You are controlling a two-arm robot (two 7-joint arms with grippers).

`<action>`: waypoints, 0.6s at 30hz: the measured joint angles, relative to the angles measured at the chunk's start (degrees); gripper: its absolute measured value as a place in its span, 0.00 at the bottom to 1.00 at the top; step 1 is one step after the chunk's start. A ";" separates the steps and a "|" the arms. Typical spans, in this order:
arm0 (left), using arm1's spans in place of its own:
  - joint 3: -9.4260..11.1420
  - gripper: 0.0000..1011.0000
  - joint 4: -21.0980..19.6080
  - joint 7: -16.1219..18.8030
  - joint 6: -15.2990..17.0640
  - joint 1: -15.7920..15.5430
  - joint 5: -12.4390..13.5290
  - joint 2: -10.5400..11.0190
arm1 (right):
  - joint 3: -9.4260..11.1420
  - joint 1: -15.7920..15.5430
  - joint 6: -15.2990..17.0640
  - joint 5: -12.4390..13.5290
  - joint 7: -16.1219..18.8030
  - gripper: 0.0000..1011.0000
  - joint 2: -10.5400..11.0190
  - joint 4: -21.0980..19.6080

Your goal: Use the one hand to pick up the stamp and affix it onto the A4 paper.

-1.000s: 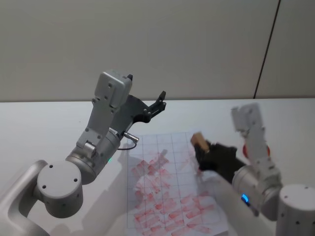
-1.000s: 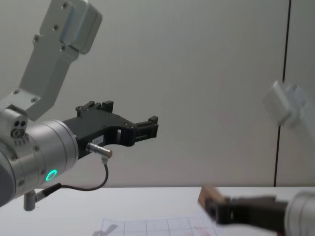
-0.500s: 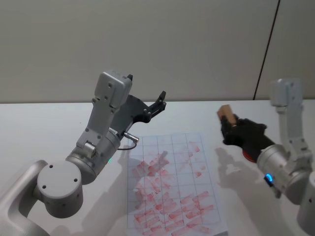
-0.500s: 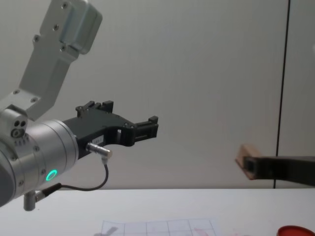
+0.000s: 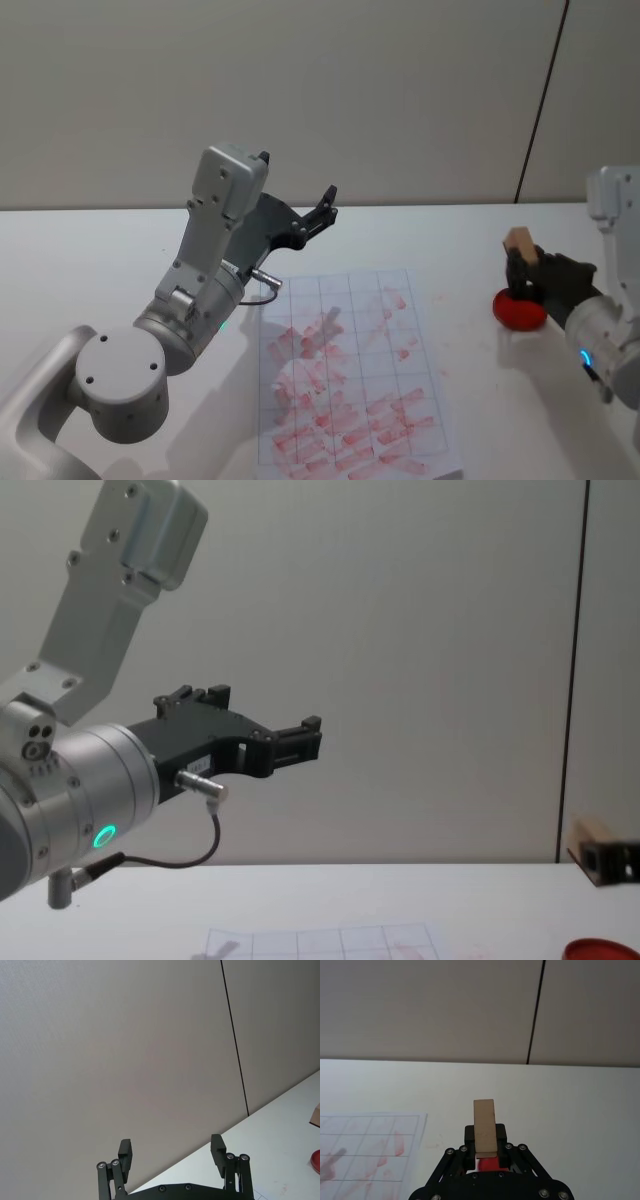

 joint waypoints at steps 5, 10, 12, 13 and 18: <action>0.00 0.99 0.00 0.00 0.00 0.00 0.00 0.00 | 0.50 0.70 0.73 -0.62 -0.21 0.22 0.18 2.42; 0.00 0.99 0.00 0.00 0.00 0.00 0.00 0.00 | 0.76 1.47 1.46 -1.39 -0.03 0.22 0.21 5.00; 0.00 0.99 0.00 0.00 0.00 0.00 0.00 0.00 | 0.79 1.75 1.74 -1.71 0.19 0.22 0.18 5.96; 0.00 0.99 0.00 0.00 0.00 0.00 0.00 0.00 | 0.80 1.84 1.81 -1.81 0.25 0.22 0.17 6.22; 0.00 0.99 0.00 0.00 0.00 0.00 0.00 0.00 | 0.83 2.42 2.28 -2.29 0.89 0.22 0.01 7.98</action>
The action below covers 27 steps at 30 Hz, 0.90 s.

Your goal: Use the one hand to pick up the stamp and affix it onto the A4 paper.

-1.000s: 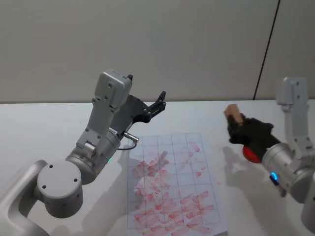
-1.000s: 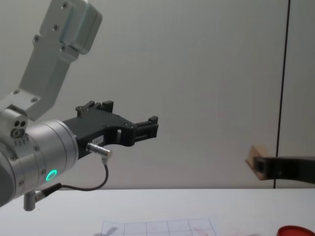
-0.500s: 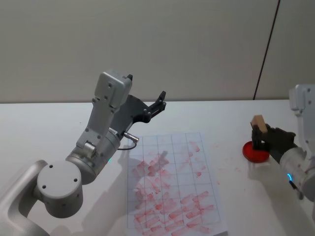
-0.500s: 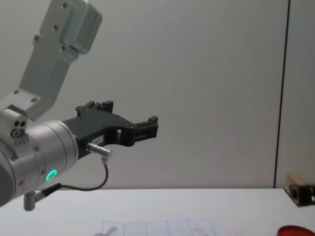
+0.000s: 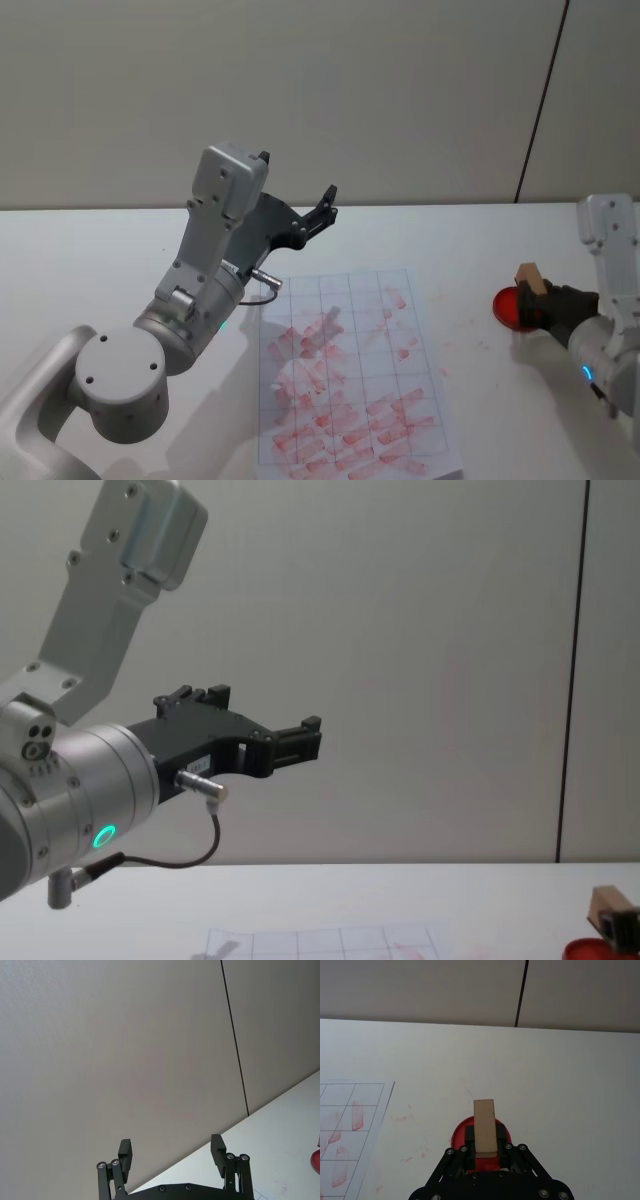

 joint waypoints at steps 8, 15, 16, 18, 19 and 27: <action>0.00 0.99 0.00 0.00 0.00 0.00 0.00 0.00 | -0.03 0.63 0.12 -0.39 0.91 0.27 -0.35 1.88; 0.00 0.99 0.00 0.00 0.00 0.00 0.00 0.00 | -0.04 0.82 -1.06 -0.51 1.67 0.52 -0.55 2.47; 0.00 0.99 0.00 0.00 0.00 0.00 0.00 0.00 | -0.04 0.82 -1.06 -0.51 1.67 0.52 -0.55 2.47; 0.00 0.99 0.00 0.00 0.00 0.00 0.00 0.00 | 0.01 0.72 -1.73 -0.51 1.82 0.60 -0.53 2.34; 0.00 0.99 0.00 0.00 0.00 0.00 0.00 0.00 | 0.03 0.69 -1.97 -0.51 1.87 0.62 -0.51 2.26; 0.00 0.99 0.00 0.00 0.00 0.00 0.00 0.00 | 0.66 -0.70 -6.09 -0.20 2.52 0.86 0.21 0.08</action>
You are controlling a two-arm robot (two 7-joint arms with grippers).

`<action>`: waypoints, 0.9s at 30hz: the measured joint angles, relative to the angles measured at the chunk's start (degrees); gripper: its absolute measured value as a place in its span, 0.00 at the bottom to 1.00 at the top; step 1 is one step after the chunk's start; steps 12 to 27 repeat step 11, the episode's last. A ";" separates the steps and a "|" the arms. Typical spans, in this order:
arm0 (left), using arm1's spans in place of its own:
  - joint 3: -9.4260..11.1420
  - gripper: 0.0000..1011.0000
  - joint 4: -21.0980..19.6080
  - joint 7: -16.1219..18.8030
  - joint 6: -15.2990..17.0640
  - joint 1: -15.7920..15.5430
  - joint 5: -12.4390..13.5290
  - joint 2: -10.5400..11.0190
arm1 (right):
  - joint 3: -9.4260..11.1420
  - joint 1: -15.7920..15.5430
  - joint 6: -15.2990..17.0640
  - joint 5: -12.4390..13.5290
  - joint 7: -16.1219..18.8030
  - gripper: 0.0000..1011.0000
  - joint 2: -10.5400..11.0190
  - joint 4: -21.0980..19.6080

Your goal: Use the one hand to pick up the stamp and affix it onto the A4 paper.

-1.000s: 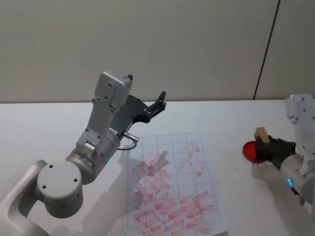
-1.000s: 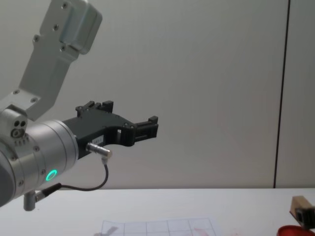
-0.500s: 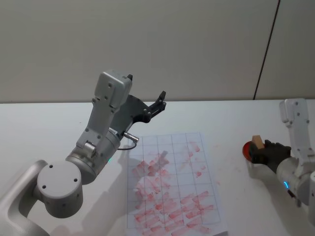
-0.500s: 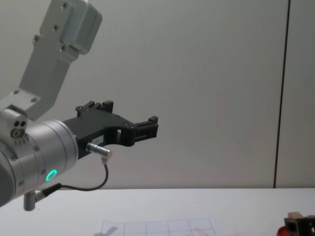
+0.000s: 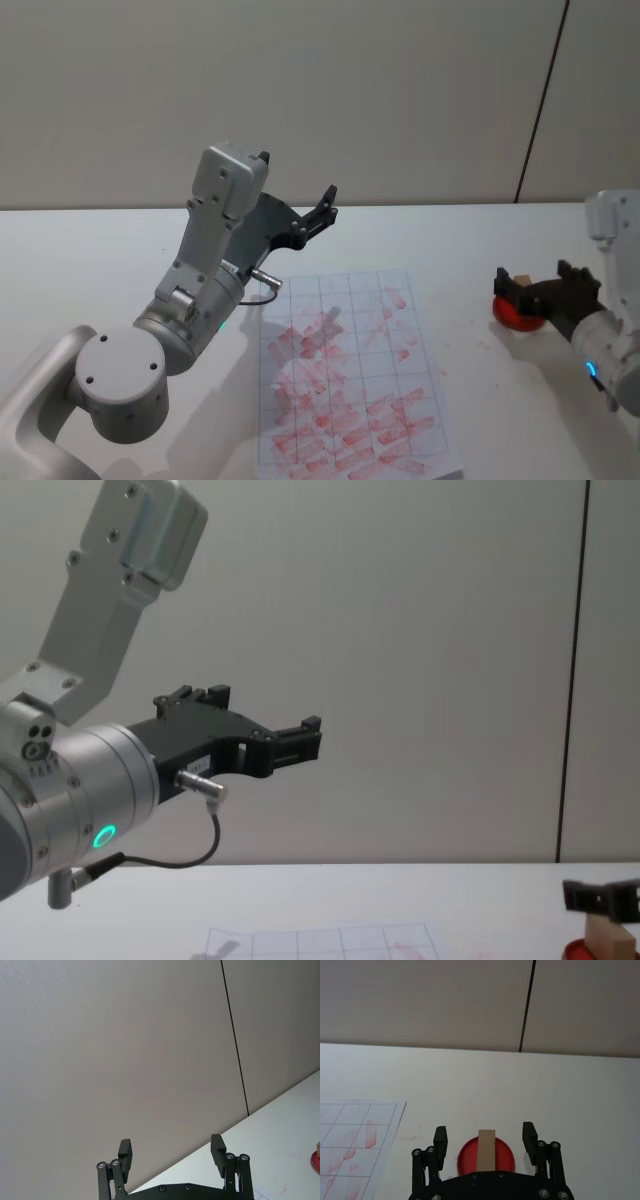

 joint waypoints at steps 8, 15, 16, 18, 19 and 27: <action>0.00 0.99 0.00 0.00 0.00 0.00 0.00 0.00 | 1.13 -2.02 -5.60 0.42 0.78 0.99 1.49 -2.52; 0.00 0.99 0.00 0.00 0.00 0.00 0.00 0.00 | 1.68 -2.87 -8.09 0.63 1.09 0.99 2.18 -3.49; 0.00 0.99 0.00 0.00 0.00 0.00 0.00 0.00 | 1.68 -2.87 -8.09 0.63 1.09 0.99 2.18 -3.49; 0.00 0.99 0.00 0.00 0.00 0.00 0.00 0.00 | 1.68 -2.87 -8.09 0.63 1.09 0.99 2.18 -3.49; 0.00 0.99 0.00 0.00 0.00 0.00 0.00 0.00 | 1.68 -2.87 -8.09 0.63 1.09 0.99 2.18 -3.49; 0.00 0.99 0.00 0.00 0.00 0.00 0.00 0.00 | 1.68 -2.87 -8.09 0.63 1.09 0.99 2.18 -3.49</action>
